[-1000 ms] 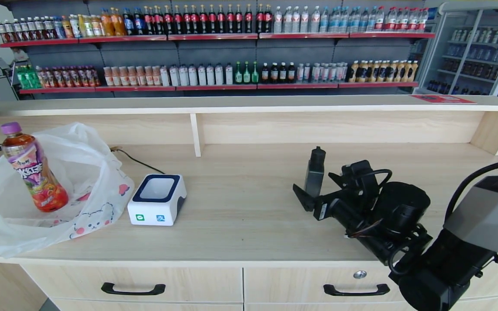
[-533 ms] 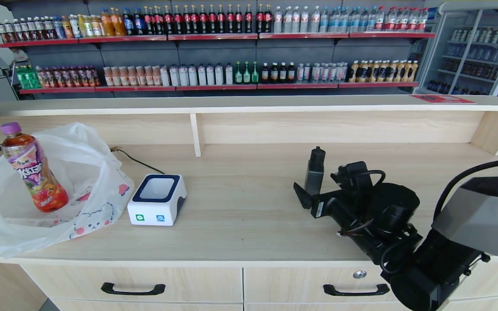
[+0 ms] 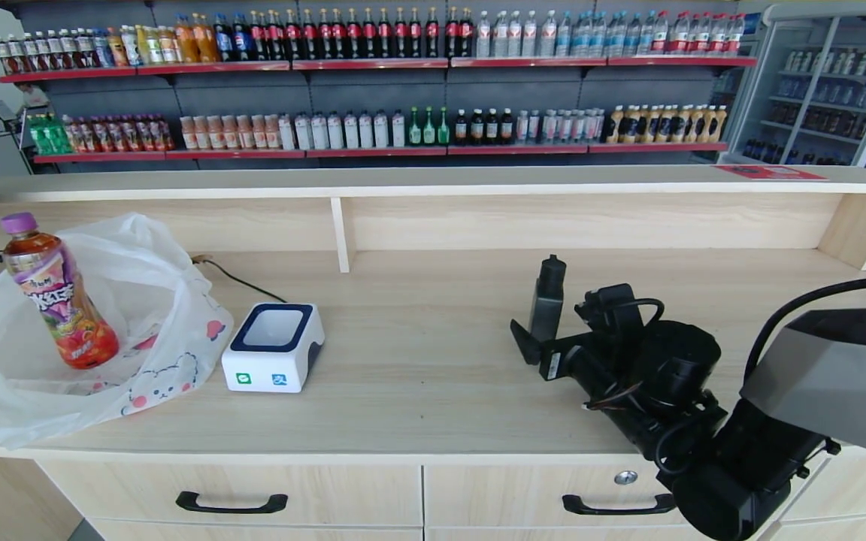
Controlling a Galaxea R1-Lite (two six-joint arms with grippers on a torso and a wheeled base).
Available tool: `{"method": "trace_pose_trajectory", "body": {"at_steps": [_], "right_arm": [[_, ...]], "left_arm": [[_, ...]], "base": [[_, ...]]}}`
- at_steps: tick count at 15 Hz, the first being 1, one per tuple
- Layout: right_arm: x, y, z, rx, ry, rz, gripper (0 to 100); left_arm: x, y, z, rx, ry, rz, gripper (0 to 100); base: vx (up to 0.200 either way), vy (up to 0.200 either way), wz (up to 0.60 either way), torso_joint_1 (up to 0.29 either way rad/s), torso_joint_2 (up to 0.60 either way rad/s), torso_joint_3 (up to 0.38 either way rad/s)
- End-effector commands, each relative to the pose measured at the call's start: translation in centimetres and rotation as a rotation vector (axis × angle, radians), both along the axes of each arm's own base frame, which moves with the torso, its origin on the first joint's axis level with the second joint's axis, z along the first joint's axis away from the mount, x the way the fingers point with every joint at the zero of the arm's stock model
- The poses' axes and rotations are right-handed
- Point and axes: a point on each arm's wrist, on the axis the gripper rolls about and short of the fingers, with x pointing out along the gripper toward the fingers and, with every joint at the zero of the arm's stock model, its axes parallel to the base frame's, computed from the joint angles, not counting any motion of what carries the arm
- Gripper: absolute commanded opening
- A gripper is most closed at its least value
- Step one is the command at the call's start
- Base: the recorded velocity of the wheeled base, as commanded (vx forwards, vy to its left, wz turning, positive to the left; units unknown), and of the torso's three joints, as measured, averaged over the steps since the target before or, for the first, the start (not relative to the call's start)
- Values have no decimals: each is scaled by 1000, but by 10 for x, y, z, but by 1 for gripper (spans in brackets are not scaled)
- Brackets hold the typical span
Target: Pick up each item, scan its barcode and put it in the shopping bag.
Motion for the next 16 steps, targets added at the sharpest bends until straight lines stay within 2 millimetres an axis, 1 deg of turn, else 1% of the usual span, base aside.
{"method": "trace_pose_trajectory", "body": {"at_steps": [1, 4, 7, 9, 11, 16], "right_arm": [[2, -4, 0, 0, 0, -11, 100], [1, -7, -3, -7, 14, -19, 100], [4, -18, -3, -8, 15, -51, 100], [5, -21, -2, -7, 14, -62, 100], [0, -24, -4, -15, 31, -62, 100], [-4, -32, 1, -15, 31, -80, 100]], "left_arm": [[0, 0, 0, 0, 0, 1, 100], [0, 0, 0, 1, 0, 1, 100], [0, 0, 0, 0, 0, 1, 100], [0, 0, 0, 0, 0, 1, 100], [0, 0, 0, 0, 0, 1, 100], [0, 0, 0, 0, 0, 1, 100]], "base": [[0, 0, 0, 0, 0, 0], [0, 0, 0, 0, 0, 0], [0, 0, 0, 0, 0, 0], [0, 0, 0, 0, 0, 0], [0, 0, 0, 0, 0, 0], [0, 0, 0, 0, 0, 0]]}}
